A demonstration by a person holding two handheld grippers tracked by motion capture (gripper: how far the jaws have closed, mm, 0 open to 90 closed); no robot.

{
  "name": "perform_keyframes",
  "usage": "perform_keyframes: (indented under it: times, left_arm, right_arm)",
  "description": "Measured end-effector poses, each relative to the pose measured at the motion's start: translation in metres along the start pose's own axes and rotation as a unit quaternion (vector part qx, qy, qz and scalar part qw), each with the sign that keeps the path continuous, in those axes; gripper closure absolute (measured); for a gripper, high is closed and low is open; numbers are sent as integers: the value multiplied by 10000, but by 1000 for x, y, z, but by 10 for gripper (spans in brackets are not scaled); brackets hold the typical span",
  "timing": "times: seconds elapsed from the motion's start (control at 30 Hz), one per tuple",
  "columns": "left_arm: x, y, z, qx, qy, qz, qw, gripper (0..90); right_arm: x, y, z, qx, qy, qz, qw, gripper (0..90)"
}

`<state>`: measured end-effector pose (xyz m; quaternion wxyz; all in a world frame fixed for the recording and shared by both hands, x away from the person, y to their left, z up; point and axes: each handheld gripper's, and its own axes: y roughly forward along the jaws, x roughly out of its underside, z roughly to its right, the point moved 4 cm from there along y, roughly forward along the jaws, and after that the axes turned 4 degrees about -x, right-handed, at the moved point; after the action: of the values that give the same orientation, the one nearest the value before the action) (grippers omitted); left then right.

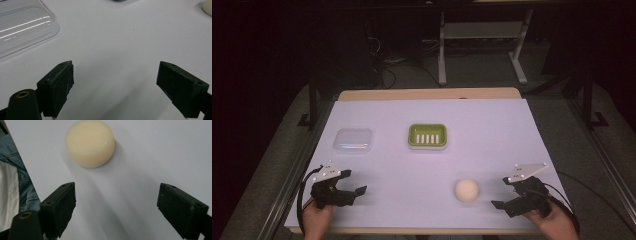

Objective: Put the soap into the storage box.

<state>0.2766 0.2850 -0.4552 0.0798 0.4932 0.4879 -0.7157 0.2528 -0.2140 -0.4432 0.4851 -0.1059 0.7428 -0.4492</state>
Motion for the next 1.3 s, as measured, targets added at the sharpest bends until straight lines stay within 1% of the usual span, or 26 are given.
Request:
perform_keyframes:
  times: [0.03, 0.07, 0.3, 0.4, 0.57, 0.73, 0.77, 0.87, 0.9, 1.0, 1.07, 1.1, 1.17, 1.23, 1.3]
  left_arm:
    - [0, 0, 0, 1, 2, -2, 10000, 135]
    - [0, 0, 0, 2, 10, -14, 10000, 135]
    - [0, 1, 1, 8, 50, -40, 10000, 135]
    - [1, 1, 1, 9, 71, -59, 10000, 135]
    - [1, 1, 1, -9, 56, -60, 10000, 135]
    - [1, 1, 0, -26, 37, -64, 10000, 135]
    - [1, 1, -1, -35, 78, -55, 9999, 135]
    - [1, 1, -1, -39, 78, -51, 9999, 135]
    - [1, 1, 0, -37, 31, -63, 10000, 135]
    - [1, 1, 0, -35, 93, -28, 9999, 135]
    - [1, 1, 0, -41, 75, -24, 10000, 135]
    - [1, 0, 1, -47, 10, -3, 10000, 135]
    - [1, 0, 1, -44, 0, 1, 10000, 135]
    - [1, 0, 1, -44, 3, -1, 10000, 135]
    - [1, 1, 1, -45, 50, -23, 10000, 135]
  right_arm:
    - [-1, 0, -1, 0, 32, -18, 10000, 146]
    - [-2, 1, -1, -4, -25, -21, 10000, 146]
    - [-7, 3, -5, -50, -54, -56, 10000, 146]
    - [-9, 5, -6, -92, -80, -115, 9999, 146]
    - [-13, 7, -9, -128, -120, -171, 9997, 140]
    - [-16, 8, -10, -83, -204, -182, 9996, 140]
    - [-16, 9, -9, -101, -187, -201, 9996, 139]
    - [-17, 11, -9, -137, -153, -226, 9995, 138]
    - [-17, 12, -9, -149, -164, -236, 9995, 138]
    - [-20, 14, -9, -175, -230, -312, 9991, 138]
    - [-23, 15, -10, -179, -257, -349, 9989, 138]
    - [-25, 16, -10, -198, -277, -371, 9987, 138]
    - [-27, 18, -10, -190, -308, -366, 9987, 138]
    - [-27, 19, -11, -211, -297, -398, 9985, 138]
    - [-27, 22, -11, -239, -305, -449, 9982, 138]
